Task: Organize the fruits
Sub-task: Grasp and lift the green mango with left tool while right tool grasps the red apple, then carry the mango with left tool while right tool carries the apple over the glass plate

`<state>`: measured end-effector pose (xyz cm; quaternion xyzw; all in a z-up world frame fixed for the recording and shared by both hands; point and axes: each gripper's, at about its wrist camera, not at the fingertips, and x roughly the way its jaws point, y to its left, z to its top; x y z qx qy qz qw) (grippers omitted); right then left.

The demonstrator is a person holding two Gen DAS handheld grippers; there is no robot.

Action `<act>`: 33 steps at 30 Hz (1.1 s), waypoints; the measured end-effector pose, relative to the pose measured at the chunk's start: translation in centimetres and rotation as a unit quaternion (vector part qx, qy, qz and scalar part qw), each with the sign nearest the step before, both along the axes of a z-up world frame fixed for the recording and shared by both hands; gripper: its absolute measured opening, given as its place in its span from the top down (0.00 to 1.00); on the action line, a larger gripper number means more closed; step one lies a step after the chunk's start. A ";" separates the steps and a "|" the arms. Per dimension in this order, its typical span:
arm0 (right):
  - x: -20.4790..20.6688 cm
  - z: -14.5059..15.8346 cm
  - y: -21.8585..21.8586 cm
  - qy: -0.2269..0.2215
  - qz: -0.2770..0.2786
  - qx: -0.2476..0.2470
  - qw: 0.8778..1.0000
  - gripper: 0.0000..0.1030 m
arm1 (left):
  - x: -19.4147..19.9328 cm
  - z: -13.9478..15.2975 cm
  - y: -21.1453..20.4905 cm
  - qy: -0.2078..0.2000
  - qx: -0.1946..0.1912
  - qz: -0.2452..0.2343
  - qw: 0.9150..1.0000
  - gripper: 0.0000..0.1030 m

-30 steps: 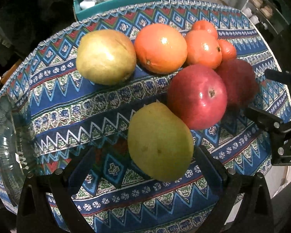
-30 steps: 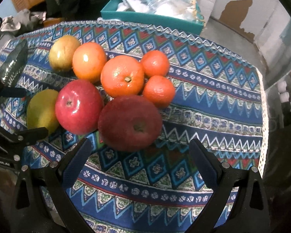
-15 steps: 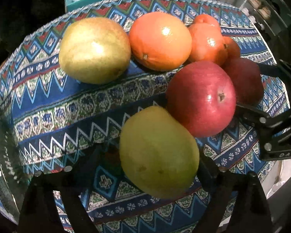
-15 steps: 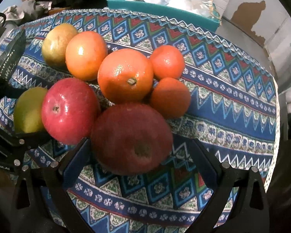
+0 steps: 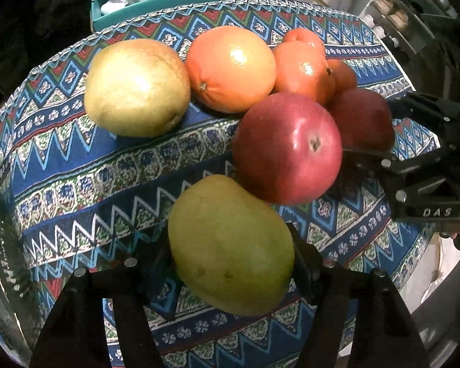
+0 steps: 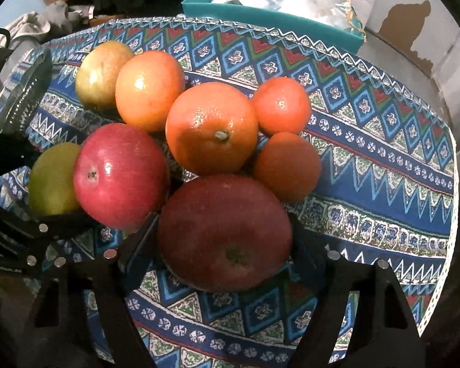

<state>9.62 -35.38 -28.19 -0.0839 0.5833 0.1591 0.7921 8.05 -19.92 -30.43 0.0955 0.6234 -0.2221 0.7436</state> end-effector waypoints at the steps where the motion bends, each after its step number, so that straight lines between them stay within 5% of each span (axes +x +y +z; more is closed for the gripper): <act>1: -0.3 0.2 -0.1 -0.001 -0.004 0.002 1.000 0.23 | -0.2 0.1 0.1 -0.001 0.002 0.001 1.000 0.33; 10: -3.2 1.6 -1.0 -0.009 -0.045 0.013 0.999 0.23 | -2.0 2.5 1.5 -0.016 -0.002 0.019 1.000 0.33; 33: -5.5 10.1 -0.9 -0.117 -0.079 0.029 0.990 0.23 | -3.4 10.0 5.1 -0.098 -0.019 0.049 0.994 0.33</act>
